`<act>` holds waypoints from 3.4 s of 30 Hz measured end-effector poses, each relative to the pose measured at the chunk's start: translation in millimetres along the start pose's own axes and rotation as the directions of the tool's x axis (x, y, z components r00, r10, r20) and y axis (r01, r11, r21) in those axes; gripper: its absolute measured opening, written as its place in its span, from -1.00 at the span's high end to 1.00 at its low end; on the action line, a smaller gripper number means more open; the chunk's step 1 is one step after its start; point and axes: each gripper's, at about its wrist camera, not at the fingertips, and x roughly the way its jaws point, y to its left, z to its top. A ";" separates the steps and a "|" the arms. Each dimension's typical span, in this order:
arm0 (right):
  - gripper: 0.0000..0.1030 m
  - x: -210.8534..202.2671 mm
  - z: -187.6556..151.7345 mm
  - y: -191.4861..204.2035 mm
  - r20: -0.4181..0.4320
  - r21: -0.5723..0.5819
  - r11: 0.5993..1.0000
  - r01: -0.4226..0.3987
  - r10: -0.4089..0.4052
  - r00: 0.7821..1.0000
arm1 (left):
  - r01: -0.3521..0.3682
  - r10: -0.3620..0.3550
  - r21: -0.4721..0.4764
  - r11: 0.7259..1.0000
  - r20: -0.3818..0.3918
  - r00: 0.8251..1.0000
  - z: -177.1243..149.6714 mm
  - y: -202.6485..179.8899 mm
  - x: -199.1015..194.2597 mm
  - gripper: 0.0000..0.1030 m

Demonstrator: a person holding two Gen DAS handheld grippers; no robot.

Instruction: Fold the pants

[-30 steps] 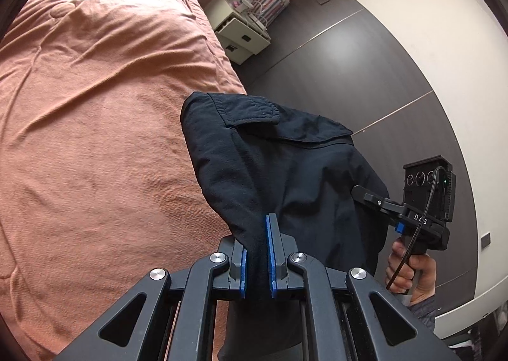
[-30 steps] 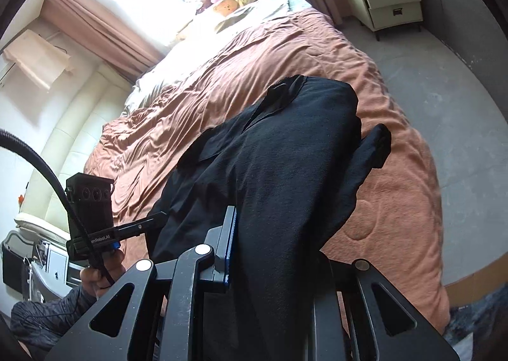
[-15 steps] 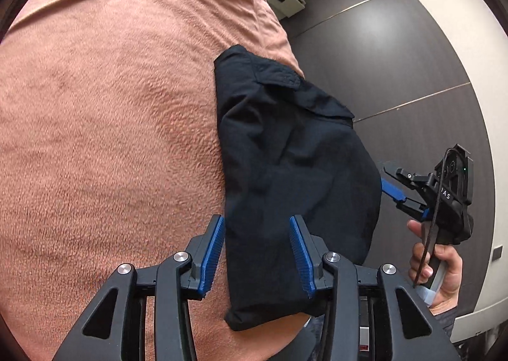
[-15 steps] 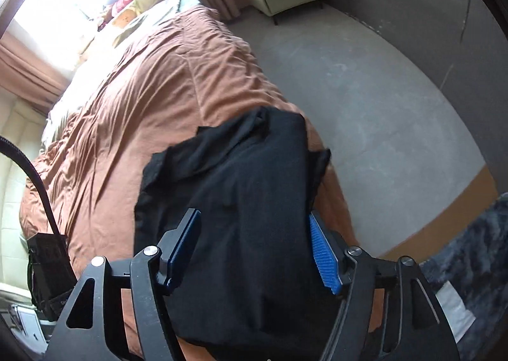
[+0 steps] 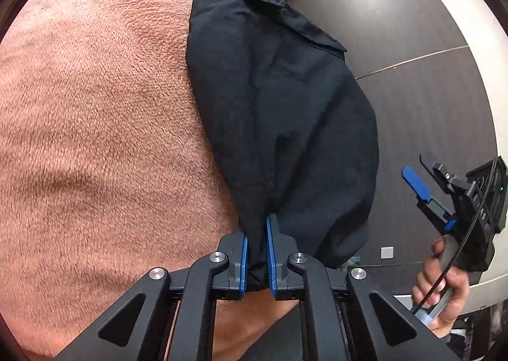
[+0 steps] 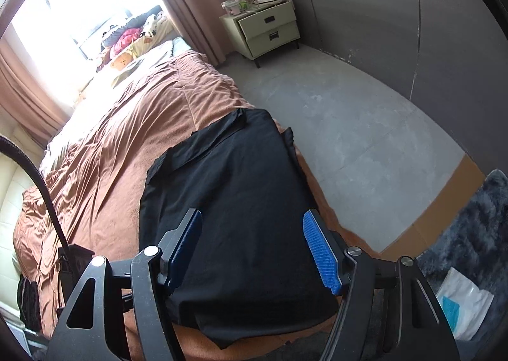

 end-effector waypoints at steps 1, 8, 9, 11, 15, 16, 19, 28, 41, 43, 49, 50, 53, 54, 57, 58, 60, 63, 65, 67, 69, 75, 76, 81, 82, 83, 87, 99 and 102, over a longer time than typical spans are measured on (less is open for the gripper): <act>-0.27 -3.7 -11.0 0.4 0.007 0.004 1.000 -0.008 0.008 1.000 | 0.001 -0.001 0.000 1.000 -0.007 1.000 -3.9 -1.6 0.6 0.79; -0.21 11.0 -64.8 6.7 0.022 0.004 1.000 0.019 -0.019 1.000 | -0.088 0.088 0.065 0.994 -0.005 0.996 -25.6 -9.7 -13.9 0.77; -0.20 14.7 -72.4 7.7 0.013 0.014 1.000 0.014 -0.014 1.000 | -0.103 0.103 0.084 0.991 0.002 0.995 -26.5 -13.6 -18.9 0.77; -0.19 24.1 -86.3 9.8 -0.007 0.026 0.999 0.021 -0.021 1.000 | -0.141 0.141 0.125 0.982 0.012 0.990 -28.1 -17.6 -29.1 0.77; -0.01 28.2 -112.0 7.8 -0.071 0.055 0.996 0.071 -0.067 0.995 | -0.213 0.205 0.210 0.954 0.057 0.977 -32.7 -16.5 -53.1 0.77; 0.00 21.5 -118.3 6.1 -0.074 0.064 0.996 0.067 -0.063 0.995 | -0.233 0.221 0.232 0.944 0.079 0.972 -36.3 -17.8 -61.2 0.72; -0.01 -5.3 -129.2 5.5 -0.059 0.076 0.994 0.077 -0.072 0.996 | -0.274 0.243 0.289 0.917 0.140 0.960 -43.9 -22.1 -84.0 0.51; -0.01 -83.3 -133.2 36.3 0.038 0.076 0.992 0.099 -0.102 0.994 | -0.335 0.245 0.371 0.866 0.269 0.931 -64.0 -33.6 -150.8 0.08; -0.47 -155.4 -182.1 119.4 0.122 0.027 0.993 0.117 -0.120 0.985 | -0.429 0.213 0.433 0.793 0.462 0.861 -115.6 -34.7 -261.1 -0.89; -0.53 -165.6 -191.9 132.5 0.138 0.011 0.993 0.120 -0.121 0.983 | -0.455 0.213 0.436 0.776 0.498 0.841 -124.9 -34.3 -279.5 -0.99; -0.81 -185.6 -221.8 164.2 0.178 -0.029 0.995 0.091 -0.085 0.980 | -0.501 0.223 0.428 0.752 0.550 0.804 -148.3 -29.9 -320.6 -0.99; -0.90 -188.2 -226.0 166.6 0.183 -0.033 0.996 0.080 -0.073 0.980 | -0.518 0.233 0.425 0.742 0.560 0.795 -153.5 -29.9 -326.0 -0.99; -1.00 -201.4 -236.6 172.0 0.211 -0.042 0.997 0.058 -0.048 0.976 | -0.557 0.245 0.416 0.719 0.599 0.763 -170.5 -28.8 -342.5 -0.99; -1.00 -206.9 -239.3 174.6 0.219 -0.049 0.997 0.058 -0.046 0.975 | -0.564 0.245 0.411 0.716 0.609 0.755 -176.5 -28.0 -348.2 -0.99; -1.00 -216.7 -253.5 181.7 0.234 -0.068 0.996 0.060 -0.043 0.971 | -0.575 0.244 0.404 0.711 0.625 0.741 -194.0 -24.3 -362.8 -0.99; -1.00 -216.4 -259.0 183.7 0.235 -0.072 0.995 0.062 -0.043 0.971 | -0.578 0.245 0.401 0.711 0.629 0.738 -199.4 -22.9 -367.1 -0.99; -1.00 -221.6 -269.6 188.7 0.235 -0.074 0.996 0.047 -0.028 0.971 | -0.589 0.251 0.392 0.707 0.640 0.727 -209.8 -20.2 -375.0 -0.99; -1.00 -230.4 -281.3 194.8 0.239 -0.086 0.995 0.043 -0.021 0.971 | -0.621 0.270 0.372 0.690 0.665 0.697 -226.1 -15.4 -386.9 -0.99; -1.00 -235.8 -288.2 199.6 0.246 -0.098 0.994 0.049 -0.024 0.969 | -0.624 0.275 0.356 0.696 0.670 0.690 -238.1 -9.2 -396.5 -0.99; -1.00 -240.2 -296.1 204.3 0.249 -0.112 0.993 0.047 -0.018 0.968 | -0.631 0.284 0.342 0.696 0.677 0.679 -248.4 -3.8 -404.4 -0.99; -1.00 -244.4 -304.5 210.4 0.254 -0.131 0.990 0.057 -0.023 0.967 | -0.658 0.295 0.330 0.677 0.698 0.653 -258.6 0.0 -411.6 -0.99; -1.00 -256.8 -331.3 224.5 0.284 -0.166 0.982 0.089 -0.039 0.958 | -0.681 0.334 0.253 0.687 0.723 0.605 -280.4 23.0 -436.0 -0.99; -1.00 -259.0 -336.8 227.3 0.288 -0.166 0.982 0.094 -0.043 0.957 | -0.686 0.341 0.241 0.686 0.727 0.596 -284.1 26.8 -439.6 -0.99; -1.00 -267.3 -357.9 239.0 0.312 -0.182 0.979 0.092 -0.031 0.950 | -0.701 0.362 0.210 0.682 0.736 0.572 -304.9 46.3 -454.3 -0.99; -1.00 -267.8 -361.0 240.6 0.313 -0.182 0.979 0.088 -0.027 0.949 | -0.703 0.367 0.205 0.681 0.735 0.570 -308.5 50.1 -456.7 -0.99; -1.00 -268.2 -365.8 242.8 0.315 -0.183 0.979 0.086 -0.024 0.949 | -0.705 0.373 0.196 0.682 0.736 0.565 -312.6 54.2 -459.6 -0.99; -1.00 -269.6 -381.9 250.5 0.330 -0.202 0.976 0.077 -0.007 0.944 | -0.708 0.385 0.173 0.684 0.739 0.553 -326.9 67.9 -469.3 -0.99; -1.00 -257.9 -424.3 273.6 0.296 -0.174 0.982 0.075 -0.020 0.955 | -0.712 0.398 0.139 0.688 0.749 0.530 -361.6 91.3 -494.7 -0.99; -1.00 -254.2 -431.1 280.8 0.299 -0.175 0.980 0.098 -0.042 0.953 | -0.715 0.404 0.126 0.688 0.752 0.521 -368.4 97.4 -499.3 -0.99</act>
